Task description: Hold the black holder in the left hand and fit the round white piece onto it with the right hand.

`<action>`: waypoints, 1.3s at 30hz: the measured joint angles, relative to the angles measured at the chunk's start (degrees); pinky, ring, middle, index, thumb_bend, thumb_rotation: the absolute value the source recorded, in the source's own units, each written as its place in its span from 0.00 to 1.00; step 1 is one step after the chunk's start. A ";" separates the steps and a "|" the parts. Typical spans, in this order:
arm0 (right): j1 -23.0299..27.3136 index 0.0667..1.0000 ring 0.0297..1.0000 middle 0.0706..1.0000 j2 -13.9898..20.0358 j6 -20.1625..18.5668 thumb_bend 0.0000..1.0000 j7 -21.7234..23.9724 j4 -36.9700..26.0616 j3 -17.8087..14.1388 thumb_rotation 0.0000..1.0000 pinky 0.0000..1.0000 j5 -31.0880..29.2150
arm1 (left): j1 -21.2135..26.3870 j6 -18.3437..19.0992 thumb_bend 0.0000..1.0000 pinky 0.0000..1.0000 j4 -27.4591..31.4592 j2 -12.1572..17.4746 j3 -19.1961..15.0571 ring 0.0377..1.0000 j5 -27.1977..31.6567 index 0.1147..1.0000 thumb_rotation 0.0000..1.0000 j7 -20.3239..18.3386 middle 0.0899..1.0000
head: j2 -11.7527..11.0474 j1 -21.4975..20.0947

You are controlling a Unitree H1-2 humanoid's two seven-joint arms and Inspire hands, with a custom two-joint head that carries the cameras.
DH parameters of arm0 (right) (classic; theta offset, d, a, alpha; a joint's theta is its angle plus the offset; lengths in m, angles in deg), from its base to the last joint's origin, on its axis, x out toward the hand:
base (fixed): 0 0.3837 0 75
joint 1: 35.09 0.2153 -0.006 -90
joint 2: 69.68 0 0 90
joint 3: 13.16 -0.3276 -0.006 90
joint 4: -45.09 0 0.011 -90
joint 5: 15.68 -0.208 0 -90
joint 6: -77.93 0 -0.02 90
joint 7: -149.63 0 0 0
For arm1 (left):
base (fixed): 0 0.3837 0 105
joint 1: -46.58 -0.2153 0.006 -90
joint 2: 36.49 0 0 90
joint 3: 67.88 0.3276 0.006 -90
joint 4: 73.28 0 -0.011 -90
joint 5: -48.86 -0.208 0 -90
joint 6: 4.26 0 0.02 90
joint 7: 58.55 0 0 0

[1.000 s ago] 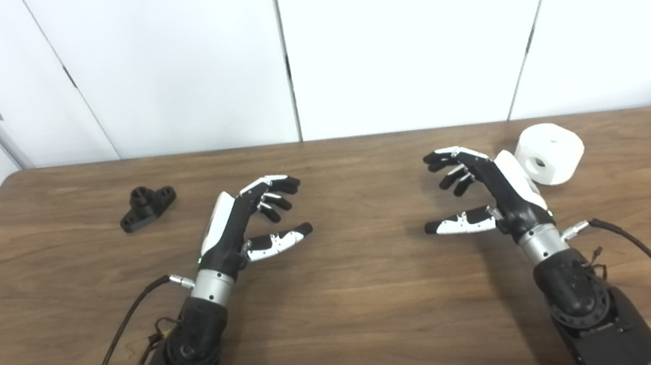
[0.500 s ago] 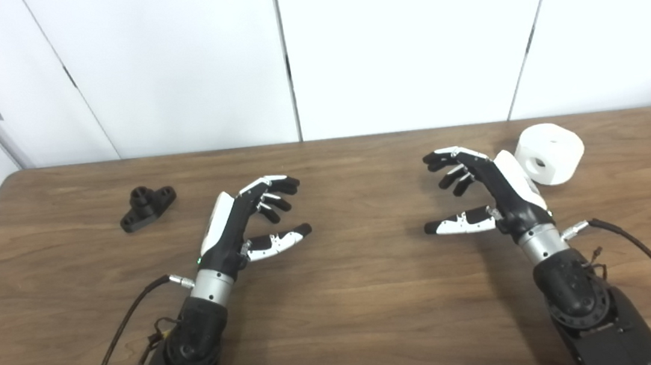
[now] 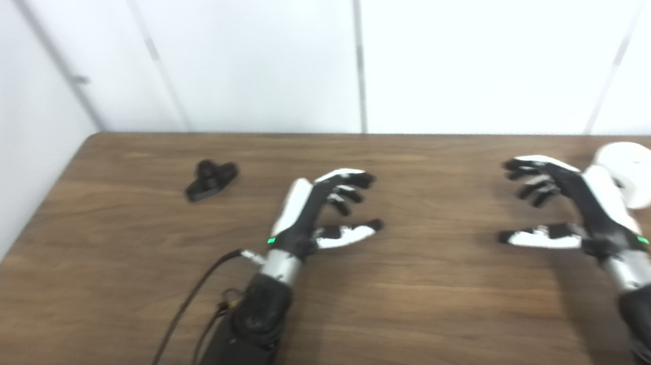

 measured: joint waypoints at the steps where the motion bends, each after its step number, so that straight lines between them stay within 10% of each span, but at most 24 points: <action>1: -0.05 0.69 0.57 0.66 0.01 0.07 0.70 -0.02 0.01 -0.08 0.00 0.49 -0.07 | 0.00 0.00 0.70 0.49 -0.04 -0.06 0.10 0.62 -0.17 0.66 0.11 0.04 0.68 | -0.44 0.61; 39: -1.50 0.70 0.59 0.68 1.33 -1.39 0.70 2.61 -2.14 -1.49 0.00 0.51 -1.15 | 0.68 -0.26 0.68 0.43 -0.99 0.03 0.95 0.52 -0.02 0.57 0.01 0.51 0.57 | -2.20 2.37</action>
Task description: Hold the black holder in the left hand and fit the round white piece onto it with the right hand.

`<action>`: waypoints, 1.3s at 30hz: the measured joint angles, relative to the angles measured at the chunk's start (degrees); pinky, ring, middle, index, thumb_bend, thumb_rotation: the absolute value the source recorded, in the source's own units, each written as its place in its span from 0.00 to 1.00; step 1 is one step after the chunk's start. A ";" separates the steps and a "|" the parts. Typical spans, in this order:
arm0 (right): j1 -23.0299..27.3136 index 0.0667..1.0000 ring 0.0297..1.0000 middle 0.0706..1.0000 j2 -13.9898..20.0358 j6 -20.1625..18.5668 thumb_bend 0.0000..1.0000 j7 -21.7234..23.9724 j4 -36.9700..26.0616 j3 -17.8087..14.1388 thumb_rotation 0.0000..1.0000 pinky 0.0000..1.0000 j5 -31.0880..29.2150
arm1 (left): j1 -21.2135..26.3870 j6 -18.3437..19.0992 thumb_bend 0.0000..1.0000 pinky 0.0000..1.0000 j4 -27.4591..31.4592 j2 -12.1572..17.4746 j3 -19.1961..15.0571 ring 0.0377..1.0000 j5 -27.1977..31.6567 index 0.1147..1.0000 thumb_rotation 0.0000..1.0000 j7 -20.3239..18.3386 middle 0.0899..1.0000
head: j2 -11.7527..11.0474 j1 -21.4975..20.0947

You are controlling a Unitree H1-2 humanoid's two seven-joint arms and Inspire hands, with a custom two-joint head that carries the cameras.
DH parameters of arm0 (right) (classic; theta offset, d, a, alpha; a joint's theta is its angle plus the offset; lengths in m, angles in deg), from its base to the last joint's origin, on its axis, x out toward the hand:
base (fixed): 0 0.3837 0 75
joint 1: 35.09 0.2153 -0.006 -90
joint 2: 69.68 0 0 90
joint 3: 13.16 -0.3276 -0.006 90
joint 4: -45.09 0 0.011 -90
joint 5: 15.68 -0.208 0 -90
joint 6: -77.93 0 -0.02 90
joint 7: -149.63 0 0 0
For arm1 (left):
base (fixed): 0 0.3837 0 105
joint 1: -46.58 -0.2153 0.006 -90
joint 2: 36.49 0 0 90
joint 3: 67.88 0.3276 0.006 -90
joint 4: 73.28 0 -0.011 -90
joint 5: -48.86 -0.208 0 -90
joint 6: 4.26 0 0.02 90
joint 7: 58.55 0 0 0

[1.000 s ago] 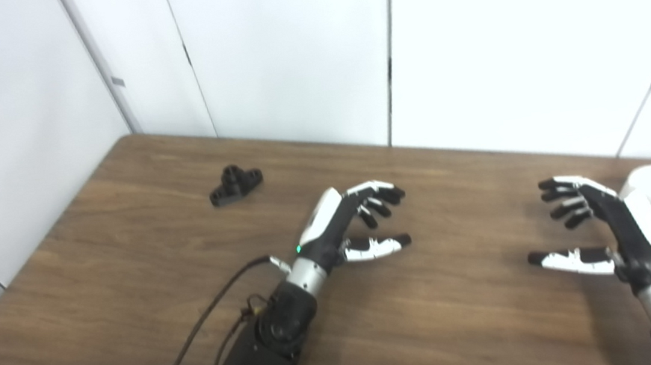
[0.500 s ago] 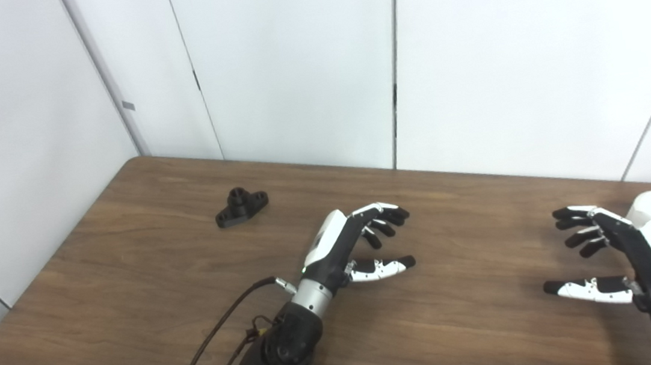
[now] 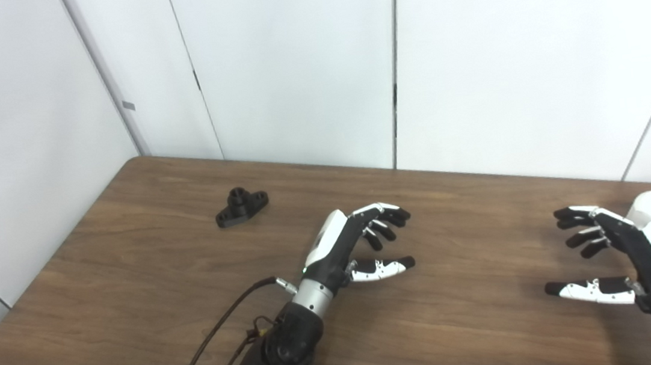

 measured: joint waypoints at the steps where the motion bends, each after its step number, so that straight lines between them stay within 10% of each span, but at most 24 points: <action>1: -0.02 0.70 0.59 0.68 0.00 -0.09 0.71 0.15 0.00 0.00 0.00 0.51 0.00 | 0.00 -0.45 0.67 0.42 0.00 0.44 0.07 0.51 0.38 0.56 0.00 -0.53 0.56 | 0.09 0.00; 5: -0.04 0.70 0.58 0.67 0.03 -0.11 0.71 0.29 0.02 -0.13 0.00 0.51 -0.06 | 0.06 -2.66 0.52 0.43 -0.01 2.58 0.22 0.52 0.14 0.44 0.05 -1.15 0.56 | 0.09 0.18; 21: -0.04 0.70 0.59 0.67 0.14 -0.41 0.70 0.38 0.00 -0.32 0.00 0.51 -0.03 | 1.64 -1.30 0.51 0.44 4.86 8.43 -2.08 0.55 -2.30 0.43 0.06 -2.47 0.58 | 0.09 0.53; 39: -0.01 0.70 0.59 0.67 0.18 -0.43 0.70 0.39 -0.02 -0.51 0.00 0.50 -0.77 | 2.39 12.16 0.52 0.50 10.45 10.68 -6.95 0.60 -11.03 0.43 0.07 0.07 0.63 | 0.18 1.14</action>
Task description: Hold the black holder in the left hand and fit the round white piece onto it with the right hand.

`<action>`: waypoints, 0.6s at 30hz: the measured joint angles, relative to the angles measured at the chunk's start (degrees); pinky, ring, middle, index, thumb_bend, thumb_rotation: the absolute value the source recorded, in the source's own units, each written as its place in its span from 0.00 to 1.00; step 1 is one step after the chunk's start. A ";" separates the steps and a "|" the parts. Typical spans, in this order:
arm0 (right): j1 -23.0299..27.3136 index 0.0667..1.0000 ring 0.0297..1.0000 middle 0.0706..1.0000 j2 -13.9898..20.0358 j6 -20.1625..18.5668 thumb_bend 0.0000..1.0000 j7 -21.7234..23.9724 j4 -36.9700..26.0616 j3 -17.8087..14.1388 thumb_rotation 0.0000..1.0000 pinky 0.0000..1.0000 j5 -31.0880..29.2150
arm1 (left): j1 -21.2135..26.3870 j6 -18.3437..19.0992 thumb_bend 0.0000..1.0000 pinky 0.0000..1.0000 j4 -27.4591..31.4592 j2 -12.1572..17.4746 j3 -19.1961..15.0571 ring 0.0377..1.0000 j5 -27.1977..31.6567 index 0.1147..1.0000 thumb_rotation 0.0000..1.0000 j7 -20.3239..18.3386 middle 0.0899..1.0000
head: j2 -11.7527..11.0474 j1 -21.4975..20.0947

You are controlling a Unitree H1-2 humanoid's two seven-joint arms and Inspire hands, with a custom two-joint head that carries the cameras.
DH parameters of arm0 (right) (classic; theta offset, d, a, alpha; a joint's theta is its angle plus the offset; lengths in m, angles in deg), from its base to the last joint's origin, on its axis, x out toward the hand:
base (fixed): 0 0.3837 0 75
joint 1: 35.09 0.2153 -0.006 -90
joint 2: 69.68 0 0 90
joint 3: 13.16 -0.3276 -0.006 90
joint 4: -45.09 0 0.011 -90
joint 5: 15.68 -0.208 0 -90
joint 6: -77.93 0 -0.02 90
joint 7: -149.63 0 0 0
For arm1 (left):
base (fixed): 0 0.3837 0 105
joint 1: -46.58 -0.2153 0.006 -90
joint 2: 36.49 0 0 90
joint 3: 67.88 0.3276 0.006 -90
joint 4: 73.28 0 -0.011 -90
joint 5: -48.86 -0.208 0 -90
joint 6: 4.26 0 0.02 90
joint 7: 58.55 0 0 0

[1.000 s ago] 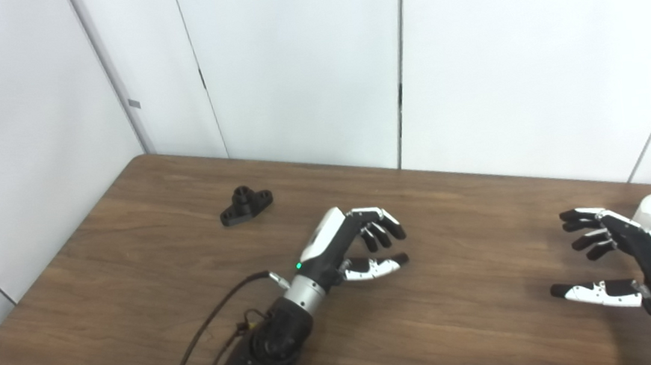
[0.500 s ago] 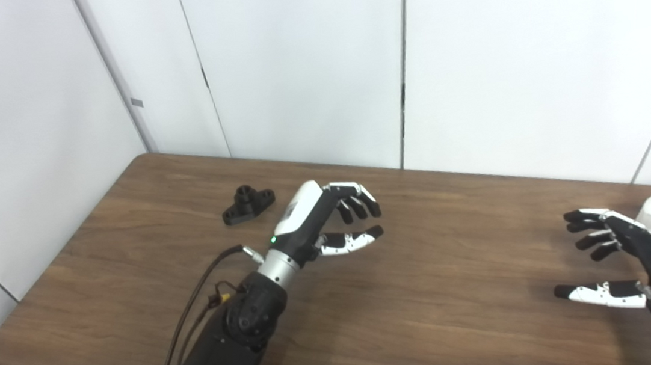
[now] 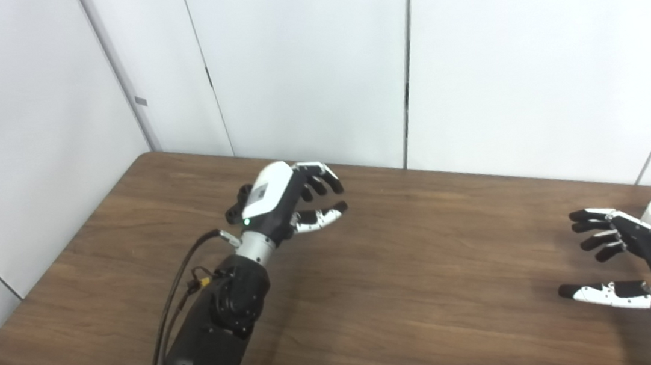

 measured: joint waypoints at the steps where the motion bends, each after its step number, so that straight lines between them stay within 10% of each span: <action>1: 0.00 0.70 0.59 0.66 0.00 0.01 0.70 0.00 0.01 0.00 0.00 0.50 0.02 | 0.18 -0.19 0.52 0.50 -0.07 0.48 -0.31 0.60 0.12 0.43 0.07 0.19 0.64 | 0.00 0.00; 17: 0.05 0.70 0.58 0.66 0.03 0.04 0.70 0.00 0.06 0.00 0.00 0.51 -0.10 | 2.02 -1.61 0.52 0.66 -4.78 6.37 -4.31 0.77 0.29 0.43 0.07 5.13 0.76 | 0.09 0.53; 18: 0.04 0.70 0.58 0.66 0.03 0.04 0.70 0.00 0.06 0.00 0.00 0.51 -0.09 | 2.02 -1.61 0.66 0.66 -4.93 6.55 -4.36 0.77 0.13 0.53 0.13 5.64 0.76 | 0.09 0.53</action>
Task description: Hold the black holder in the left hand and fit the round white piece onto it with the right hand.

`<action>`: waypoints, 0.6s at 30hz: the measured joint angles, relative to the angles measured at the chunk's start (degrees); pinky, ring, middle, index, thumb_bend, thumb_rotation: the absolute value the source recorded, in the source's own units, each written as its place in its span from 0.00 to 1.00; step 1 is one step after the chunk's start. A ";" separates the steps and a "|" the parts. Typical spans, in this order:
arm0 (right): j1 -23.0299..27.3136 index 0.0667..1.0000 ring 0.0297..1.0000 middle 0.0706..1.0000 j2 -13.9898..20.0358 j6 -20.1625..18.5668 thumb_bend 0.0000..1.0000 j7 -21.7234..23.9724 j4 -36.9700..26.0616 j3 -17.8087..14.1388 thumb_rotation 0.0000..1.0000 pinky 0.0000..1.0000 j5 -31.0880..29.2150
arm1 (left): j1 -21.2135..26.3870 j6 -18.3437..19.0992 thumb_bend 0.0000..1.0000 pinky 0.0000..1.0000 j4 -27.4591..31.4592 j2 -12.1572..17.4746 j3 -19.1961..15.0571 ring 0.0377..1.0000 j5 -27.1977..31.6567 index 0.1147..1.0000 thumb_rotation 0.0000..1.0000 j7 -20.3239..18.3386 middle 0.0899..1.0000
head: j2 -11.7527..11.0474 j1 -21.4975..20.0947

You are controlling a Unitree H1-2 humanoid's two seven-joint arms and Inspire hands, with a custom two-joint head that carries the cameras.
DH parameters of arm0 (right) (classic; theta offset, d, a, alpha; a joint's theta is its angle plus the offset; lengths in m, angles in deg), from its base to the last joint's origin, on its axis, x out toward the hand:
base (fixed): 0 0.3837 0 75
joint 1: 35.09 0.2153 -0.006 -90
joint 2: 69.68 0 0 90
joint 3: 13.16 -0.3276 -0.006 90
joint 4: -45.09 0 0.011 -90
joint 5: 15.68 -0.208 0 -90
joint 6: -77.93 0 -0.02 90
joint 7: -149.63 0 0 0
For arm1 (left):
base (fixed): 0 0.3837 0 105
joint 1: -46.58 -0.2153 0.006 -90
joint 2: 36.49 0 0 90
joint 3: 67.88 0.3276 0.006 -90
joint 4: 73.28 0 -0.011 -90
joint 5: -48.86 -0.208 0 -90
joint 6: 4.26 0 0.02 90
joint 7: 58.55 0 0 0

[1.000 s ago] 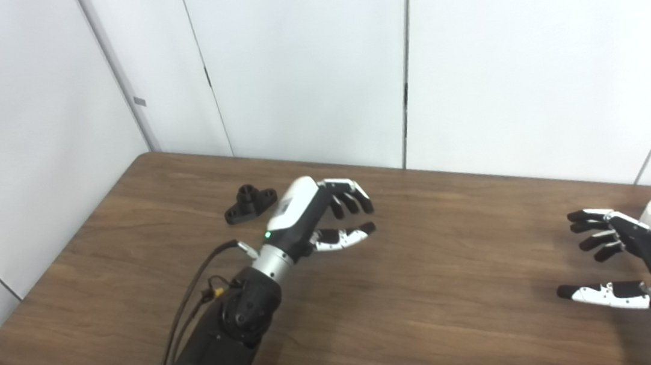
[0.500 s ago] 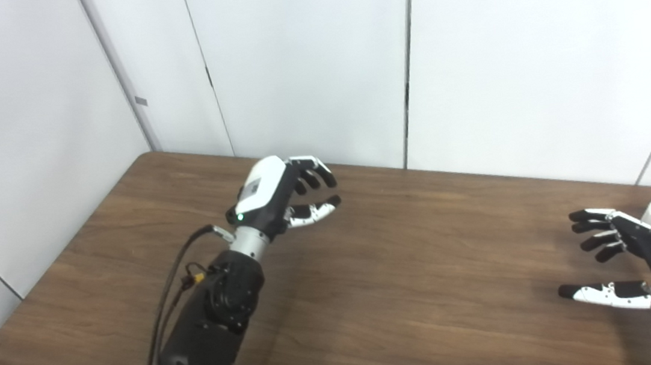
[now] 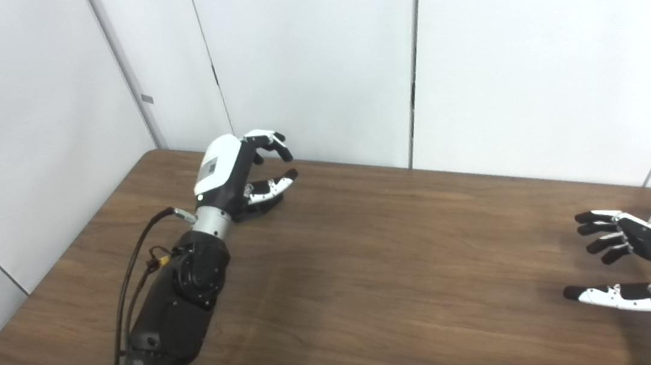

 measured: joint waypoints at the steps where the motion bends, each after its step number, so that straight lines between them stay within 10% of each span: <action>1: 0.00 0.70 0.59 0.67 0.00 -0.01 0.70 0.00 -0.01 0.00 0.00 0.51 0.02 | 0.01 0.03 0.75 0.67 -0.33 0.26 -0.09 0.78 -0.09 0.59 0.17 0.44 0.77 | -0.09 0.00; 18: -0.05 0.70 0.60 0.67 0.01 -0.75 0.71 0.04 -0.54 -0.36 0.00 0.52 0.03 | 0.02 9.38 0.91 0.66 -1.01 4.58 -0.54 0.84 -0.55 0.70 0.23 -0.20 0.84 | 0.44 0.18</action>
